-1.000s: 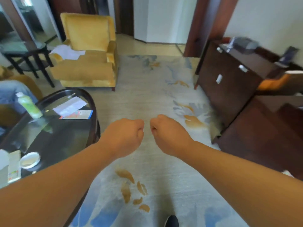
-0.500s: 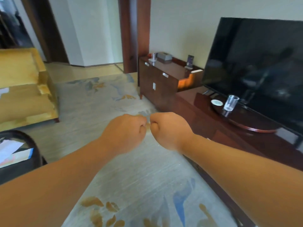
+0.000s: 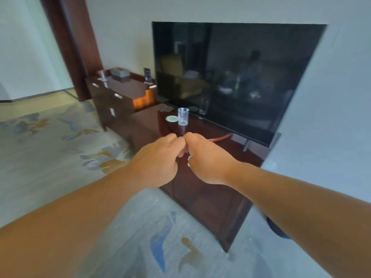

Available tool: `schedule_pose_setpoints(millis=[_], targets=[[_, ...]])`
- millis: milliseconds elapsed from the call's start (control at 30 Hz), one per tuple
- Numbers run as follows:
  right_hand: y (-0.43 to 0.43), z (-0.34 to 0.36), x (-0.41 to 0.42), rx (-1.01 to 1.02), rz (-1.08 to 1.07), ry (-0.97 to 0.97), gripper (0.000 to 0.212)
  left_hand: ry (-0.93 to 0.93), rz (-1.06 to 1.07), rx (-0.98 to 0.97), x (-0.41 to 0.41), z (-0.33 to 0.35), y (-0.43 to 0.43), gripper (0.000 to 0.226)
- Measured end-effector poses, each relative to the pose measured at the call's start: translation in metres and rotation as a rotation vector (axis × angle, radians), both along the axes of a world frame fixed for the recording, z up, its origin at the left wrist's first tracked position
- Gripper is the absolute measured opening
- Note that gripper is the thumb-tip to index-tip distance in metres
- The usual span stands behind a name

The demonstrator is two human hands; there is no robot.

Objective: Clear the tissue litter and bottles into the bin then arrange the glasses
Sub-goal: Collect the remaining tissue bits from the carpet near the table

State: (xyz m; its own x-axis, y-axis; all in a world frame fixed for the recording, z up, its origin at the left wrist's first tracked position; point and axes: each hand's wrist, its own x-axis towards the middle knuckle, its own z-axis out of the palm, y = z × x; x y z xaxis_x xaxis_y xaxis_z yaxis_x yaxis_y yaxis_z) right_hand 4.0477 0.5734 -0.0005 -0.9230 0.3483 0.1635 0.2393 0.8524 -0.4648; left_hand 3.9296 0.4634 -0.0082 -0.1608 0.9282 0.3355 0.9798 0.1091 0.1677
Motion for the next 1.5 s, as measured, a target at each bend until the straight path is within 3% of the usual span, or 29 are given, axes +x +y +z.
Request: schedule_pose_setpoints(millis=[167, 300, 433, 633, 833, 967, 1233, 1500], targets=[[0.087, -0.012, 0.098, 0.018, -0.254, -0.018, 0.034, 0.009, -0.109, -0.023, 0.08, -0.004, 0.108, 0.026], [0.147, -0.026, 0.167, 0.032, -0.406, -0.133, 0.024, -0.037, -0.22, -0.09, 0.137, -0.007, 0.181, 0.023], [0.197, -0.042, 0.221, -0.044, -0.587, -0.213, 0.043, -0.087, -0.339, -0.205, 0.178, -0.024, 0.244, 0.018], [0.268, -0.061, 0.277, -0.143, -0.782, -0.283, 0.054, -0.111, -0.552, -0.316, 0.218, -0.048, 0.358, 0.024], [0.344, -0.061, 0.316, -0.145, -0.993, -0.256, 0.042, -0.119, -0.721, -0.325, 0.251, -0.058, 0.468, 0.02], [0.389, -0.068, 0.332, -0.127, -1.034, -0.243, 0.032, -0.077, -0.777, -0.357, 0.265, -0.074, 0.524, 0.023], [0.508, -0.118, 0.364, -0.111, -0.993, -0.192, 0.036, -0.104, -0.701, -0.396, 0.302, -0.121, 0.637, 0.031], [0.648, -0.217, 0.408, -0.245, -0.927, -0.284, 0.03, -0.167, -0.522, -0.578, 0.344, -0.206, 0.761, 0.015]])
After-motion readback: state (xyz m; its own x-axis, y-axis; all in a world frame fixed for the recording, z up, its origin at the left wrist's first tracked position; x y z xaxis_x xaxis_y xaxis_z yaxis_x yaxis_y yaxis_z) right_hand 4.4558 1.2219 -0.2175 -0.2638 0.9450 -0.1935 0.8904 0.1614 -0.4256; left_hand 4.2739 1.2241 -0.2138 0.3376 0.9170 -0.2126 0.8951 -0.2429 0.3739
